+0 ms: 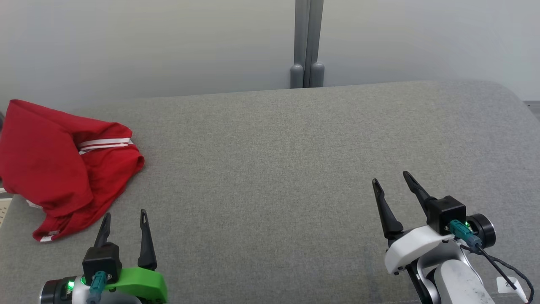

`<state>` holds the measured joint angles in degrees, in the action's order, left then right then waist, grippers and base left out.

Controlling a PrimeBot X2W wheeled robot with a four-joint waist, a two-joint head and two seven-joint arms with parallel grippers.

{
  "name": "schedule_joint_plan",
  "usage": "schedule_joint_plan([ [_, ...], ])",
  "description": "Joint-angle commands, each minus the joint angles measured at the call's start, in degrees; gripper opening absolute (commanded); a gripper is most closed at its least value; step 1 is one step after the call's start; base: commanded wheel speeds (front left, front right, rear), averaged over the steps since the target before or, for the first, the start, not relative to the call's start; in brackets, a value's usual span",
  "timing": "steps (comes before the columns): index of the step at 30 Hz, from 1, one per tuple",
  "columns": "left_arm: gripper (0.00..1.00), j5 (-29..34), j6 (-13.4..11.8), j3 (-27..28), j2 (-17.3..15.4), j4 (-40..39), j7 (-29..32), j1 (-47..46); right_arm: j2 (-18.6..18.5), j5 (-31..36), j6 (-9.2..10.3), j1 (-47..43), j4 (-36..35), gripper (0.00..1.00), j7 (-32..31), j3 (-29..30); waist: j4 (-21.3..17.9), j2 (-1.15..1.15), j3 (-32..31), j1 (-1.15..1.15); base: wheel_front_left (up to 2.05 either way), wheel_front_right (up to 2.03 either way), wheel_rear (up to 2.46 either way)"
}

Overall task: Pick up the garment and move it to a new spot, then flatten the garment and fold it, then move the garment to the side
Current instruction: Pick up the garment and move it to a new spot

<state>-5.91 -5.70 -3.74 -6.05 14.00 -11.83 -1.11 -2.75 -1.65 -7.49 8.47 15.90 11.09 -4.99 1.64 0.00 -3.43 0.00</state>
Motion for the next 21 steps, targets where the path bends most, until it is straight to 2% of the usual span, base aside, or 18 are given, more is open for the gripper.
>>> schedule_joint_plan([
  [1, 1.0, -0.15, -0.23, -0.06, -0.26, -0.17, 0.03, 0.62, -0.23, -0.53, 0.0, -0.72, -0.26, 1.0, -0.24, 0.27, -0.03, 0.0, -0.01, 0.0, 0.0, 0.0, 0.0],
  [21, 1.0, -1.1, -0.99, -0.81, -1.03, -1.1, 0.46, 0.79, -0.23, -3.98, 0.0, -0.88, 0.23, 1.0, 0.03, 0.35, 0.23, 0.0, 0.16, 0.0, 0.0, 0.0, 0.0],
])
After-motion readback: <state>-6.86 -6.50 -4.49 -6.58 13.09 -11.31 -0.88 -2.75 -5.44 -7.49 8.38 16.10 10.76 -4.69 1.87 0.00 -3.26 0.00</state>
